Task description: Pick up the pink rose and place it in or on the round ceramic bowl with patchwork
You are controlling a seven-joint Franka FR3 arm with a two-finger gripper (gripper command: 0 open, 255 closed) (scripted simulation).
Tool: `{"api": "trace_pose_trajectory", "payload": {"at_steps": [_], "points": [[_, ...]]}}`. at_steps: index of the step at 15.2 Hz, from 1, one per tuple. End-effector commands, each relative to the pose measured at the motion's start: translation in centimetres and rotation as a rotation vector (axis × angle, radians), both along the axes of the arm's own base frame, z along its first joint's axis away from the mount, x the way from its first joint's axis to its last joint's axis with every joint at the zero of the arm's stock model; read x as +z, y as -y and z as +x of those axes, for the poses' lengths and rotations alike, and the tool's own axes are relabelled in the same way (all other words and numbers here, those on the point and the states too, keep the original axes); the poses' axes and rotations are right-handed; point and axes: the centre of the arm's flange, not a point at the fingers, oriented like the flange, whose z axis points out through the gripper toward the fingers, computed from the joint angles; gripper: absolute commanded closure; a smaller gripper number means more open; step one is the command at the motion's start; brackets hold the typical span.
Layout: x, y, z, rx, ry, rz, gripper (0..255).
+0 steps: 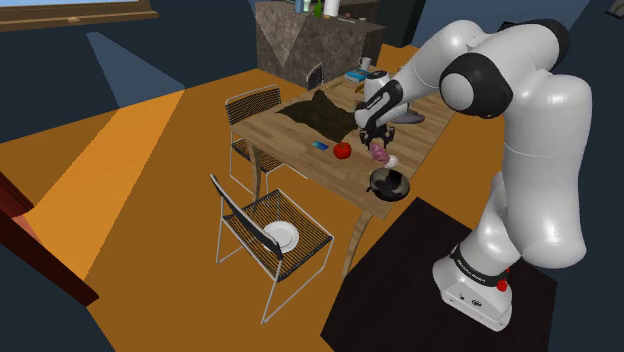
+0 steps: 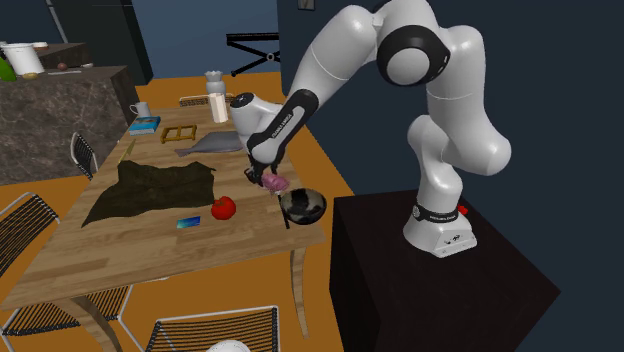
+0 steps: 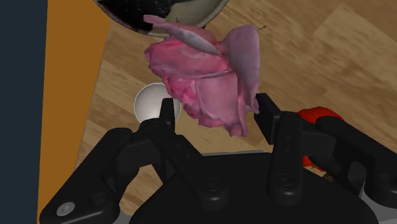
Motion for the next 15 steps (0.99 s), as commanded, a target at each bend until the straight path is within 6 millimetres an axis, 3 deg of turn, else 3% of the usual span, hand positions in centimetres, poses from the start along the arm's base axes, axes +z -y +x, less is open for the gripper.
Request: {"api": "trace_pose_trajectory", "payload": {"at_steps": [1,12,15], "points": [[1.1,0.0,0.0,0.000,0.000,0.000,255],[6.7,0.0,0.0,0.000,0.000,0.000,255],[7.7,-1.7,-3.4,0.000,0.000,0.000,255]]}}
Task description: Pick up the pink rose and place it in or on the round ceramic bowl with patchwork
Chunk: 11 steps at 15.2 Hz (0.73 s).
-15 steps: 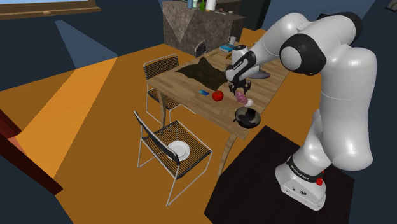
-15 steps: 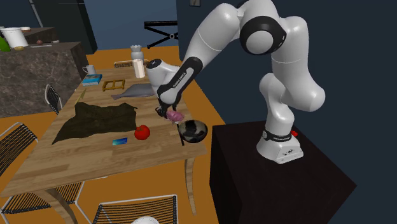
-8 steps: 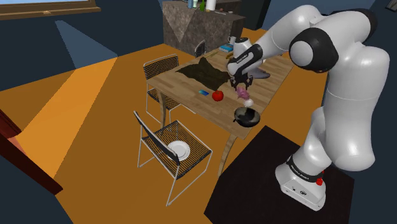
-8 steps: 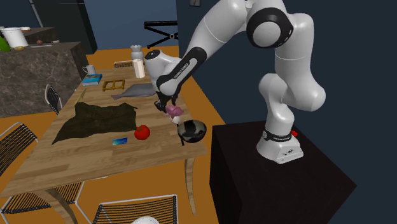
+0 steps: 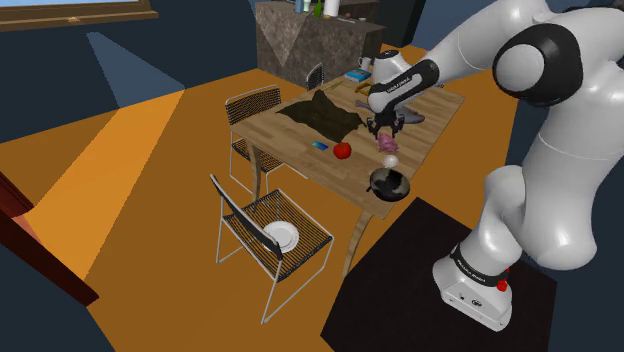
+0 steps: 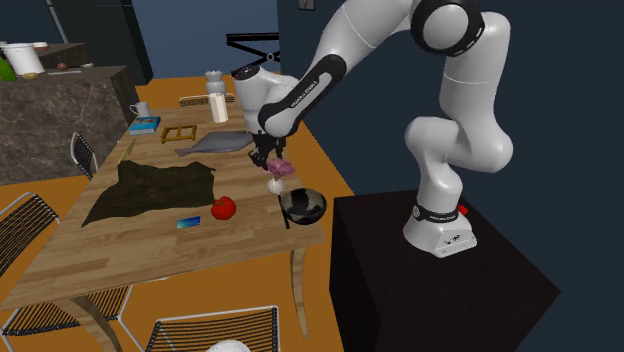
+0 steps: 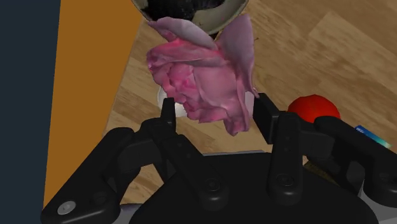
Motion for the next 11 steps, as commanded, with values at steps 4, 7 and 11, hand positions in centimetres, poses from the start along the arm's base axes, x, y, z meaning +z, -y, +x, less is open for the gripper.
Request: {"api": "trace_pose_trajectory", "payload": {"at_steps": [4,7,11], "points": [[1.7,-2.8,-5.6,0.002,-0.003,0.000,255],[2.8,-4.8,-9.5,0.002,-0.003,0.000,255],[0.7,-4.8,-9.5,0.002,-0.003,0.000,255]]}}
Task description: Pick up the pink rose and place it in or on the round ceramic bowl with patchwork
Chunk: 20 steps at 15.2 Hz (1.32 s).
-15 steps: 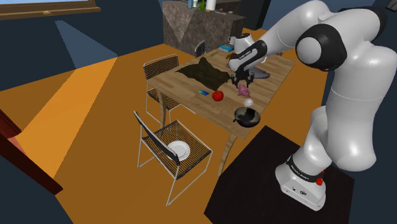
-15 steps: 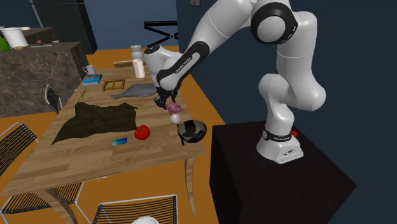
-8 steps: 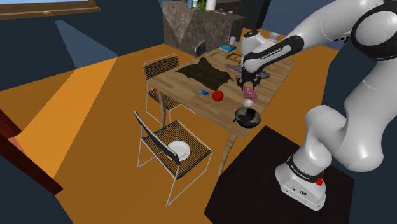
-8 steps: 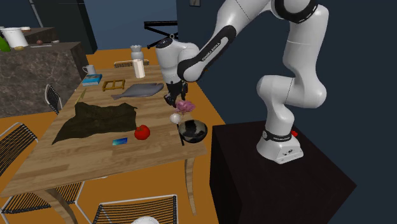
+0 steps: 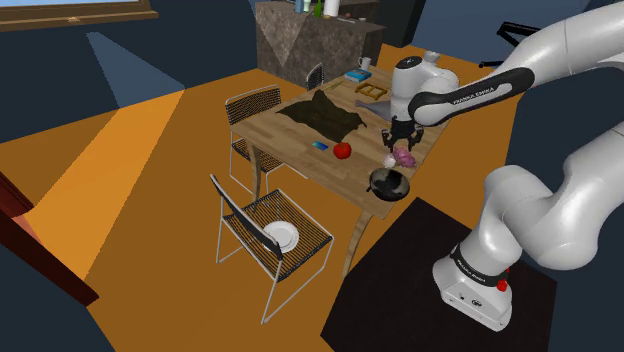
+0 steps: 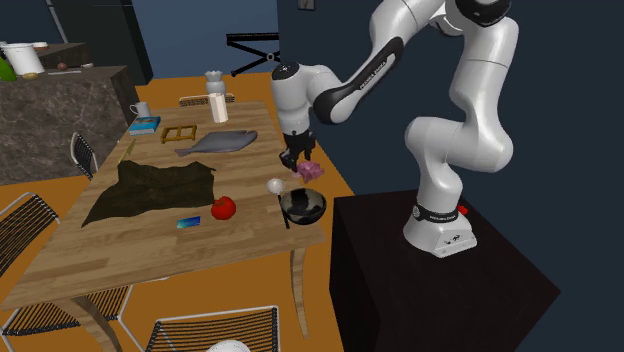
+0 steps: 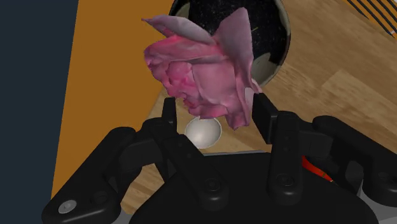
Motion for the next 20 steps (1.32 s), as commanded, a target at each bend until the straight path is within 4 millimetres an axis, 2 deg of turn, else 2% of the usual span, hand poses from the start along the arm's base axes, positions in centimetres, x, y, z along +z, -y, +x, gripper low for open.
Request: {"api": "trace_pose_trajectory", "payload": {"at_steps": [1,15,20], "points": [[-1.0,0.0,-0.1,0.000,0.002,-0.001,255],[-8.3,0.0,-0.1,0.000,0.002,-0.001,255],[-8.7,0.0,-0.1,0.000,0.002,-0.001,255]]}}
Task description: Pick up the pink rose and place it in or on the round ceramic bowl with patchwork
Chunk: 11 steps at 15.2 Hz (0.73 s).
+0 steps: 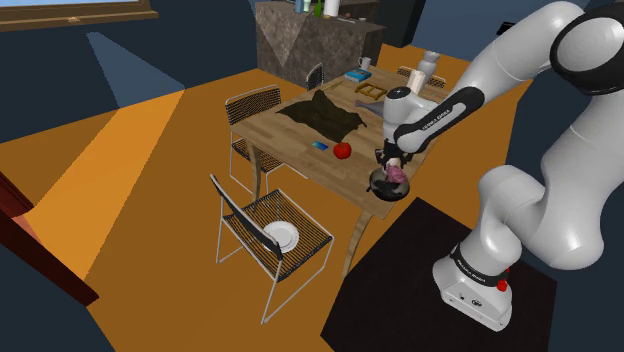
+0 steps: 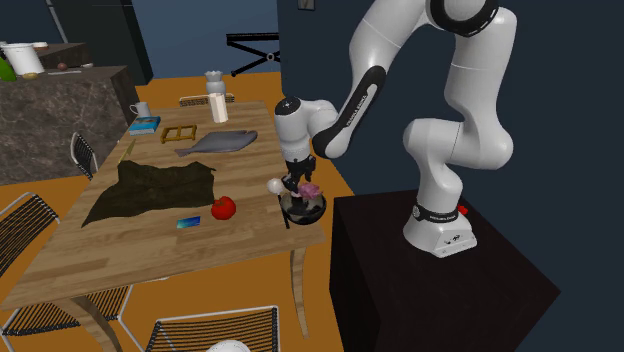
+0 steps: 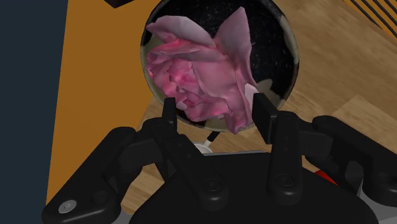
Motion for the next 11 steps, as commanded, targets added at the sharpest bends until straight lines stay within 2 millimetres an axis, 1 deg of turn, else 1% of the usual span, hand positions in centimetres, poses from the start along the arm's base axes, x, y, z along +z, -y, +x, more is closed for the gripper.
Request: {"api": "trace_pose_trajectory", "payload": {"at_steps": [1,4,5,10,11], "points": [[0.0,0.0,0.0,0.000,0.001,0.000,255],[0.0,0.0,0.0,0.000,0.001,0.000,255],[0.0,0.0,0.0,0.000,0.001,0.000,0],[0.0,0.0,0.0,0.000,0.001,0.000,0],[1.2,-0.4,0.2,0.000,0.001,0.000,0]]}}
